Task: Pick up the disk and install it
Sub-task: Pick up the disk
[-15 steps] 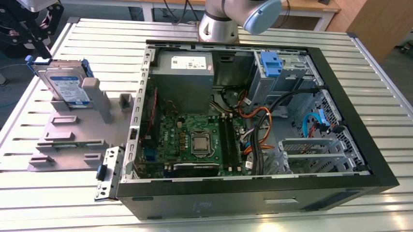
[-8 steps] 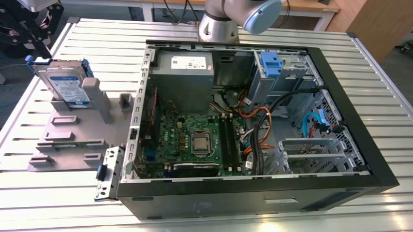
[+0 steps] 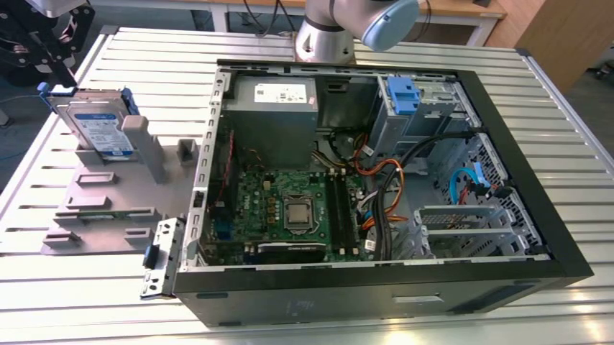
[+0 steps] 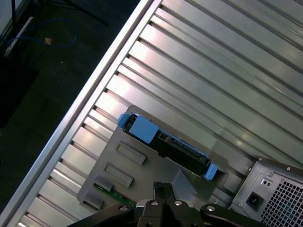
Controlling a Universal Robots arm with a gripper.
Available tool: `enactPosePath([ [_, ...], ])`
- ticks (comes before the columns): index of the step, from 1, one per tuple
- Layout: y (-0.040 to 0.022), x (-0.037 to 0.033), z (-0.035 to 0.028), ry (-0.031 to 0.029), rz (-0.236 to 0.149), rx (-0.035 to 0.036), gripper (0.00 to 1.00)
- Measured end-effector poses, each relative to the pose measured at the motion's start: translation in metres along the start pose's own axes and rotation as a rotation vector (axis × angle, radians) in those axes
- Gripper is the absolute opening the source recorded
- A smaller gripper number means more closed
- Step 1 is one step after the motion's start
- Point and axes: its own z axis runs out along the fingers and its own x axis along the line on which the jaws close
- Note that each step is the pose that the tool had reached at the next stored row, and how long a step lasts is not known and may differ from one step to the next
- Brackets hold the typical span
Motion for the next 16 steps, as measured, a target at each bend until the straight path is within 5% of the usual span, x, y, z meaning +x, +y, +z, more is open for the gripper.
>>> enactPosePath([
  [16,0.0,0.0,0.0,0.0003,-0.008,-0.0001,0.11],
])
